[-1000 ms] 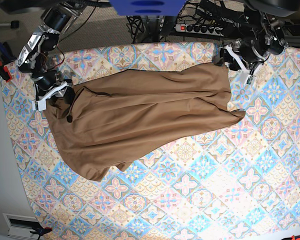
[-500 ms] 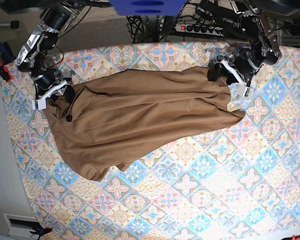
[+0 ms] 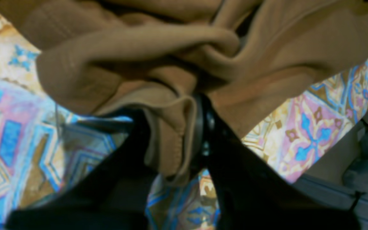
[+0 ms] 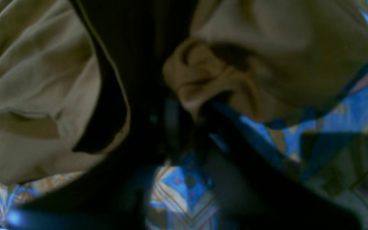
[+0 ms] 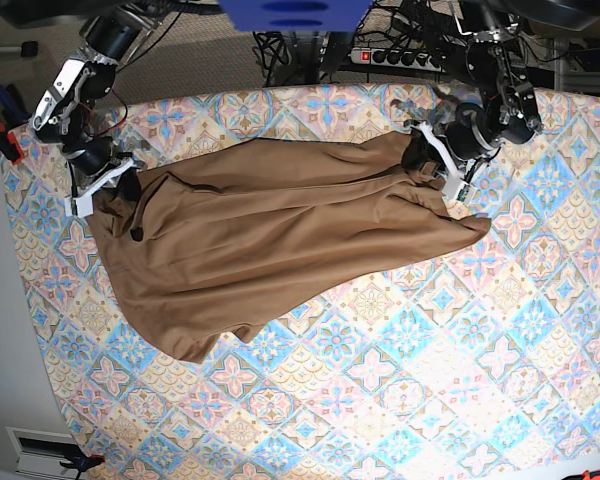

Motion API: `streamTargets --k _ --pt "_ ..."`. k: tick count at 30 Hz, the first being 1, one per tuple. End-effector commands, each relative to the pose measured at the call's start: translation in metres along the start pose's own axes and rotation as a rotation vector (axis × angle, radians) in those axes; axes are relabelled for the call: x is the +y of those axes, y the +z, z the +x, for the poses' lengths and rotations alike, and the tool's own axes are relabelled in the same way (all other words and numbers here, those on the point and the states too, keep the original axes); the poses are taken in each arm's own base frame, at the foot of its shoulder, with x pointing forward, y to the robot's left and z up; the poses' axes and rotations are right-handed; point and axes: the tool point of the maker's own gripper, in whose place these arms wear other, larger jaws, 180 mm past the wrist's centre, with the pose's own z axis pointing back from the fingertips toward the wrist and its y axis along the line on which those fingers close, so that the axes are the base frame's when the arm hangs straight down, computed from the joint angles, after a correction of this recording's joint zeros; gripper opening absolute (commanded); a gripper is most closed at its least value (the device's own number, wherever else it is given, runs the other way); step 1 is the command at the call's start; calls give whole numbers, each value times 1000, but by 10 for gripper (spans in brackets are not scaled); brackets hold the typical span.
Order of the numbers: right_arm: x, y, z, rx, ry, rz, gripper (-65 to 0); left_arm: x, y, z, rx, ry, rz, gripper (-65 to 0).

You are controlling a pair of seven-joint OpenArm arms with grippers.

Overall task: Layout the t-shirt on the table in an organized manner, then fold the t-shirt properly
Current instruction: 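Pull the shirt edge with both grippers toward the robot base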

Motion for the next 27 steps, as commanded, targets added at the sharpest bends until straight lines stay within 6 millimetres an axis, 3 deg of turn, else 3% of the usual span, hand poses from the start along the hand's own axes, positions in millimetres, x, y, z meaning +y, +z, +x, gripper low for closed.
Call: streamTargets --k 1,3,7,16,20,24,27 --pt "-2 3 6 -6 19 -3 -650 3 -2 -25 112 -8 32 -650" --pt "-2 4 4 -1 21 -5 -650 5 -1 -30 134 -17 51 -650" --pt "-6 11 -25 89 14 -19 -650 8 2 -45 176 -18 67 -650" --pt "-16 37 -32 89 47 -79 -650 16 22 -86 272 -4 91 -650" --pt "-32 50 -32 71 11 -128 -650 23 38 -93 304 -38 117 -650" --pt "-36 57 -49 108 0 -140 -650 22 54 -93 318 -97 141 -650" --pt "-37 58 -52 114 -2 -143 -650 23 59 -94 325 -111 146 -650"
